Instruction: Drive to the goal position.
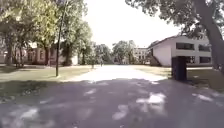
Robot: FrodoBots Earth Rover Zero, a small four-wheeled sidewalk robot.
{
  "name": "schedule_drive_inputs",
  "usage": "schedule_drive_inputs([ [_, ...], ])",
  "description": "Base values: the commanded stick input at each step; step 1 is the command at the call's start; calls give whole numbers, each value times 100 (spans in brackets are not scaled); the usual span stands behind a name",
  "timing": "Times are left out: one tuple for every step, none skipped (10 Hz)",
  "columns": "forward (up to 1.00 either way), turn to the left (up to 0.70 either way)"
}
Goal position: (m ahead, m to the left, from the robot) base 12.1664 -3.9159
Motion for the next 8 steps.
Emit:
schedule_drive_inputs([
  [85, 0],
  [85, 0],
  [85, 0],
  [85, 0],
  [85, 0],
  [85, 0],
  [85, 0],
  [85, 0],
])
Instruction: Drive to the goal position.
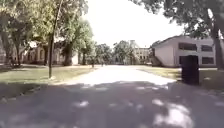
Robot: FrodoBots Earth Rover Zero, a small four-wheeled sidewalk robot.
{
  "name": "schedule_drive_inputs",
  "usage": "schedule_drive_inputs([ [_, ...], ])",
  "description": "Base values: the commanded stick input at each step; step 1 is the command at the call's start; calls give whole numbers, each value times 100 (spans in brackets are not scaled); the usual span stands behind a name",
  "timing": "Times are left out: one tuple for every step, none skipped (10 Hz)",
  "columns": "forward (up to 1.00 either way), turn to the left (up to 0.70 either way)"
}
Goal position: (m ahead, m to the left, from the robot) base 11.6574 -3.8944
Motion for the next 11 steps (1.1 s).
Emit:
schedule_drive_inputs([
  [85, 0],
  [85, 0],
  [85, 0],
  [85, 0],
  [85, 0],
  [85, 0],
  [85, 0],
  [85, 0],
  [85, 0],
  [85, 0],
  [85, 0],
])
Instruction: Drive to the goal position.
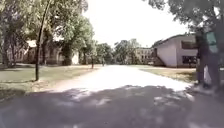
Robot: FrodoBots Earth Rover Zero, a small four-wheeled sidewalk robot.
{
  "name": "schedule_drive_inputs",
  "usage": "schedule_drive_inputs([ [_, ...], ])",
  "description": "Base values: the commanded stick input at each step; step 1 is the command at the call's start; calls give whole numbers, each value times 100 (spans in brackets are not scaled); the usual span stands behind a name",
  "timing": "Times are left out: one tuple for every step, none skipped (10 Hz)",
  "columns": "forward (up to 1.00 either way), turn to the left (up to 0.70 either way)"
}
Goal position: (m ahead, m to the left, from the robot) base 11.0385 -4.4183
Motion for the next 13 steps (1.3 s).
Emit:
schedule_drive_inputs([
  [85, 0],
  [85, 0],
  [85, 0],
  [85, 0],
  [85, 0],
  [85, 0],
  [85, 0],
  [85, 0],
  [85, 0],
  [85, 0],
  [85, 0],
  [85, 0],
  [85, 0],
])
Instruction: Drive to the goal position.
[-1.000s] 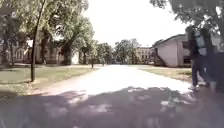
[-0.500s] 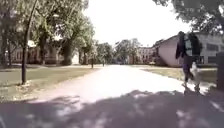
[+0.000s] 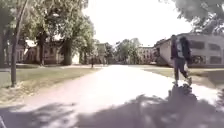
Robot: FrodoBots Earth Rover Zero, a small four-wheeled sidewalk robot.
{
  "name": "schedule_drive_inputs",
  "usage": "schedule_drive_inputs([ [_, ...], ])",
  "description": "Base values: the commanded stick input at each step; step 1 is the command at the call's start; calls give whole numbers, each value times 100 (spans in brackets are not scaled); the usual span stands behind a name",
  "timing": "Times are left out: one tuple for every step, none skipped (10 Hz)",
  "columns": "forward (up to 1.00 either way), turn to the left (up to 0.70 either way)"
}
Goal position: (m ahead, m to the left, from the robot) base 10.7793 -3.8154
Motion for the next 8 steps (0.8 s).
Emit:
schedule_drive_inputs([
  [85, 0],
  [85, 0],
  [85, 0],
  [85, 0],
  [85, 0],
  [85, 0],
  [85, 0],
  [85, 0],
])
